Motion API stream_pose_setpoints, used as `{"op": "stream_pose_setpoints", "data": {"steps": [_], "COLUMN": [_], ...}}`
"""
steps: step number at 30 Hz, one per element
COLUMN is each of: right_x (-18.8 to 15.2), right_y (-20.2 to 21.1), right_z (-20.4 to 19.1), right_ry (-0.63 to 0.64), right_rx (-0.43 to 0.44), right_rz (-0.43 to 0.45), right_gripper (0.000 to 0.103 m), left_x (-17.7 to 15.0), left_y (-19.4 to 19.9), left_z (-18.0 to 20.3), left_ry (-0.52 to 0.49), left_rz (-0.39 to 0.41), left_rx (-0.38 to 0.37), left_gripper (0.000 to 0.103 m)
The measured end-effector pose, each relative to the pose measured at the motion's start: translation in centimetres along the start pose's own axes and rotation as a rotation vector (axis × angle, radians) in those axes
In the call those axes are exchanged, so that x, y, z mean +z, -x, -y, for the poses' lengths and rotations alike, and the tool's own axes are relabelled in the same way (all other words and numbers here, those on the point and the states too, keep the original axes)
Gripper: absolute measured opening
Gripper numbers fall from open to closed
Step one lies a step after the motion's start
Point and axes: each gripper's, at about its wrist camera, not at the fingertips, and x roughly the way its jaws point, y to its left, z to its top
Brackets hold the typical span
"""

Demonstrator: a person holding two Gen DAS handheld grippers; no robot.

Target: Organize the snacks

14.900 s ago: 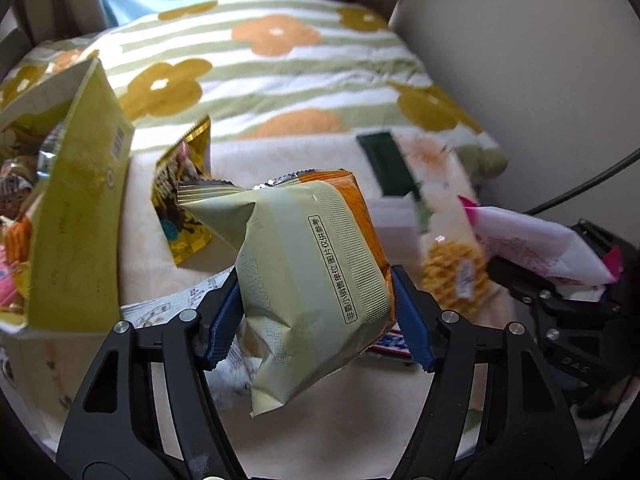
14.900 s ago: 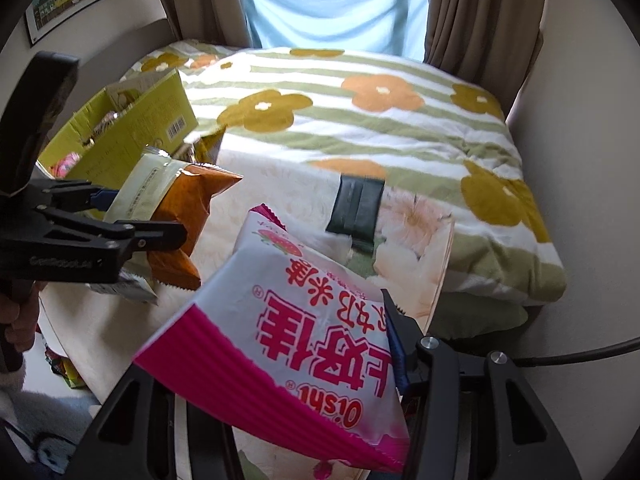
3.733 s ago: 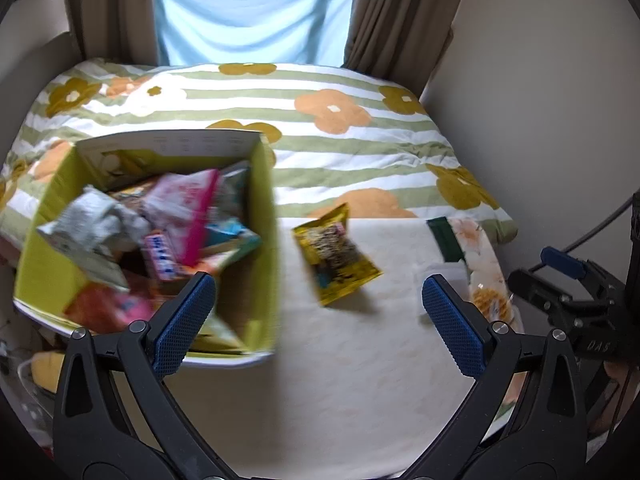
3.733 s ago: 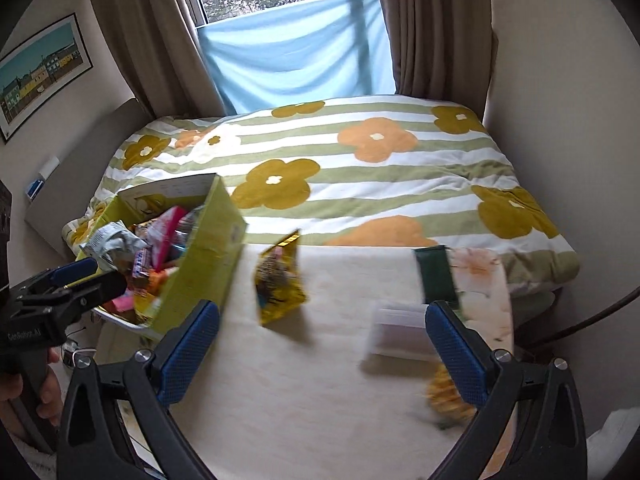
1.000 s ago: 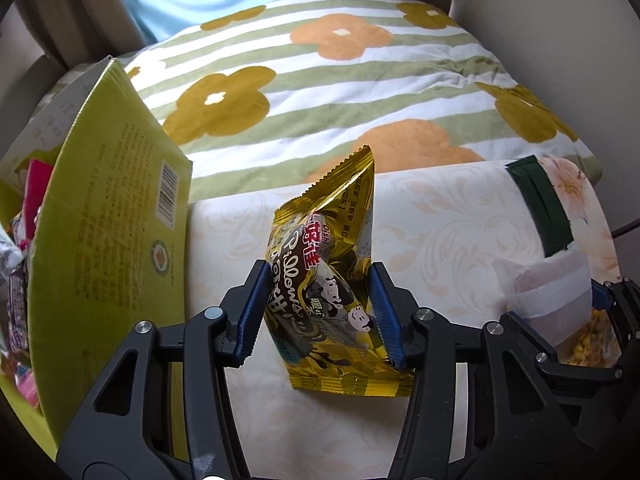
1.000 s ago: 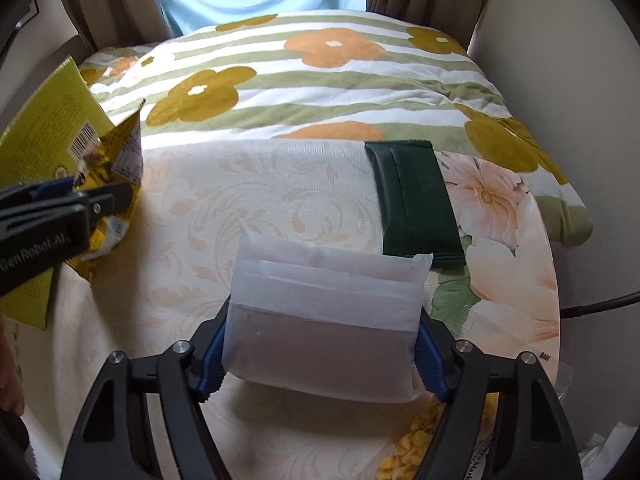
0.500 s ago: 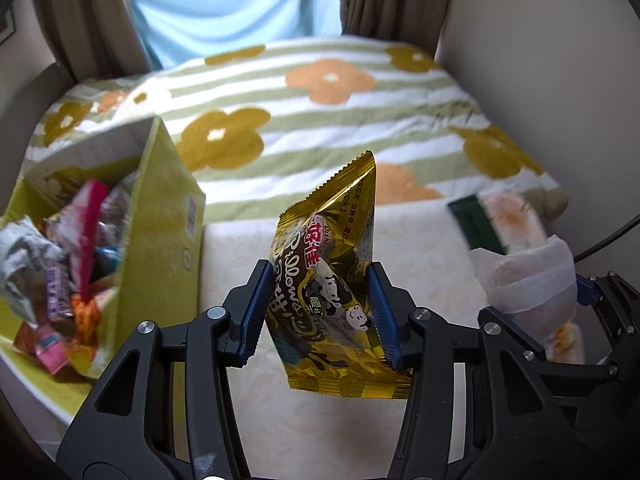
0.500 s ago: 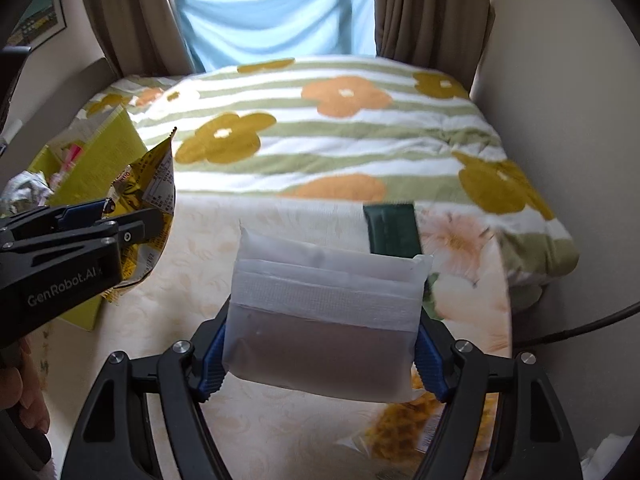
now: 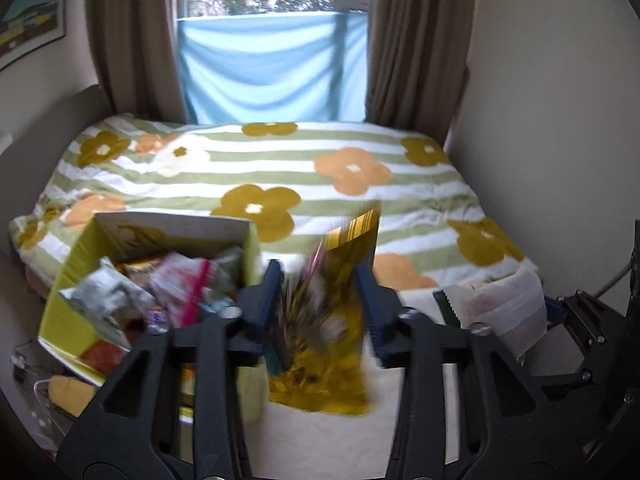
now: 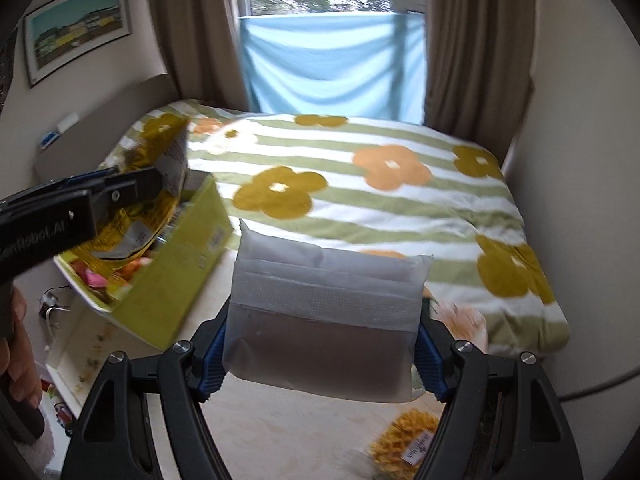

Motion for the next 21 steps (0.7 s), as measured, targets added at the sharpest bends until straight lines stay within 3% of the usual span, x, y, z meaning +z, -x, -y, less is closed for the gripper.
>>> {"op": "stream_pose_setpoints", "data": {"steps": [3, 6, 9, 15, 19, 20, 21], "right_x": [1.7, 2.7, 3.0, 2.2, 1.5, 1.3, 1.2], "right_y": [0.0, -1.2, -1.4, -2.4, -2.4, -2.2, -2.1], "right_z": [-2.4, -4.0, -4.1, -3.6, -2.7, -2.4, -2.1], "right_ry": [0.021, -0.007, -0.047, -0.137, -0.167, -0.172, -0.176], "right_rx": [0.039, 0.122, 0.079, 0.046, 0.036, 0.035, 0.031], "right_rz": [0.007, -0.006, -0.005, -0.046, -0.059, -0.059, -0.06], "right_gripper": [0.072, 0.072, 0.072, 0.072, 0.072, 0.072, 0.072], "left_x": [0.7, -0.4, -1.4, -2.6, -3.6, -4.0, -4.3], "left_y": [-0.4, -0.8, -0.6, -3.2, -4.5, -4.9, -5.2], "left_z": [-3.4, -6.9, -8.9, -7.7, -5.0, -4.2, -3.5], "left_ry": [0.02, 0.059, 0.008, -0.056, -0.105, -0.115, -0.119], "left_rz": [-0.031, -0.083, -0.089, -0.188, -0.245, -0.259, -0.274], "left_rx": [0.023, -0.007, -0.002, -0.093, -0.111, -0.126, -0.138], "left_gripper": [0.029, 0.021, 0.021, 0.022, 0.023, 0.029, 0.054]}}
